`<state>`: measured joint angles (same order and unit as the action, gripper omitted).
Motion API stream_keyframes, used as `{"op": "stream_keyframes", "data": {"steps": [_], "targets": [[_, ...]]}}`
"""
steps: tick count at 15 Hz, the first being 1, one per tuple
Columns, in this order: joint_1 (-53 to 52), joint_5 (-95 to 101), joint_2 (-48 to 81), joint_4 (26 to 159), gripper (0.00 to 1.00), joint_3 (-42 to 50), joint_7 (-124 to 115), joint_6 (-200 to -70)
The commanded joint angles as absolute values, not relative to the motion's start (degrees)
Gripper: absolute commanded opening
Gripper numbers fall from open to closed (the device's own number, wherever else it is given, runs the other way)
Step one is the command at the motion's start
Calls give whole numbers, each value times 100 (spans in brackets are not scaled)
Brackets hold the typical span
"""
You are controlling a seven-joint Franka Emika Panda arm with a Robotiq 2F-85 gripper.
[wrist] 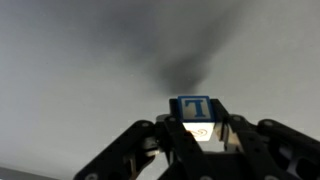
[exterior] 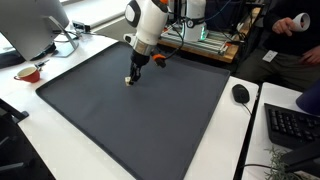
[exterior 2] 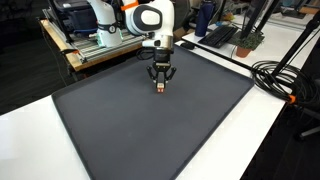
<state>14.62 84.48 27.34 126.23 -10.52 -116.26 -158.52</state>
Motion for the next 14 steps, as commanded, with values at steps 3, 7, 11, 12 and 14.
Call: {"op": "stream_keyframes", "data": {"steps": [3, 7, 11, 12, 14], "targets": [[1462, 8448, 2734, 12624, 34, -1052, -11626, -15852], [1459, 8446, 2700, 12644, 9, -1053, -11648, -15842], [1455, 8487, 2555, 12720, 9, -1053, -11691, -15837], [1455, 8483, 2538, 12725, 9, -1054, -11685, -15830], [1464, 8462, 2521, 12721, 9, -1056, -11657, -15843]]}}
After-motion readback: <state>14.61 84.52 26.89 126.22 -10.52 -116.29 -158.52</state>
